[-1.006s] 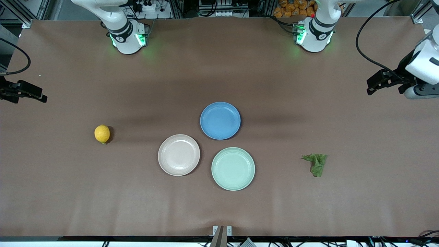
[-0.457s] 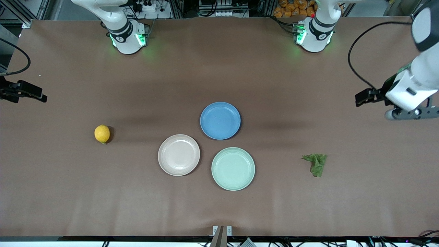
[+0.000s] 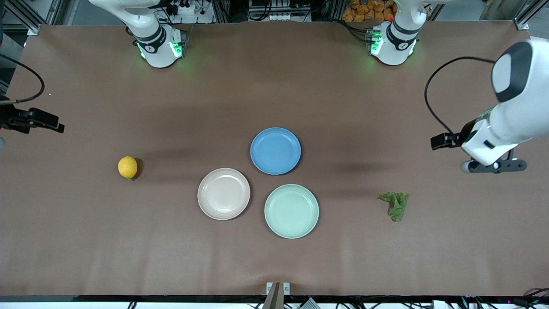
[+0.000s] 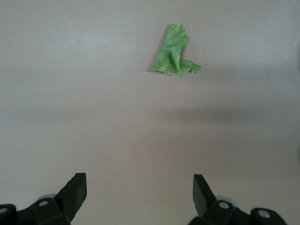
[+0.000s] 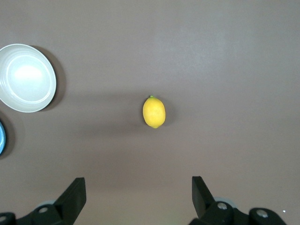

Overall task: Place lemon and lettuce in plates
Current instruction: 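Move the right gripper to the lemon while the left gripper approaches the lettuce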

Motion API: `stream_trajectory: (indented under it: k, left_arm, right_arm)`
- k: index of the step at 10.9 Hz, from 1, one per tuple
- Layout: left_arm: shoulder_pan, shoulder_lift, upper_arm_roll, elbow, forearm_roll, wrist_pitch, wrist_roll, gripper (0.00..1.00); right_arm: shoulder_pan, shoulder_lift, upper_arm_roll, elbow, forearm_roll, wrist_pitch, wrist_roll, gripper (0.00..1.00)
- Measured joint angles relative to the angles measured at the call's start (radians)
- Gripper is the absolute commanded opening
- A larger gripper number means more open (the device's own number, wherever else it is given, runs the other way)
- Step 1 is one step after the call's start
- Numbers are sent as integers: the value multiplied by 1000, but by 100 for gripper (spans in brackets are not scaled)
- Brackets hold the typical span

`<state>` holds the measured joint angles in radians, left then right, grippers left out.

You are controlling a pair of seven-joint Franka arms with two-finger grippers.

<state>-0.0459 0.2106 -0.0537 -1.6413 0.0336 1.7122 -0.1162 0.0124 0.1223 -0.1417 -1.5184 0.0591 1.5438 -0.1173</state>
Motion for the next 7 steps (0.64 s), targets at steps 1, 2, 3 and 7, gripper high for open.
stream_trajectory:
  k: [1,2,3,7]
  left_arm:
    - [-4,28,-1,0,0,20,0,100]
    - [-9,57,-2,-2,0,43,0,100]
    - [-12,87,-4,-3,0,70,0,100]
    - [-41,173,-7,-34,0,178,0,100]
  right_arm:
    - [0,13,0,-1,0,19,0,100]
    - [0,30,0,-2,0,37,0,100]
    - [0,49,1,-6,1,62,0,100]
    - [7,146,4,-21,4,169,0,100]
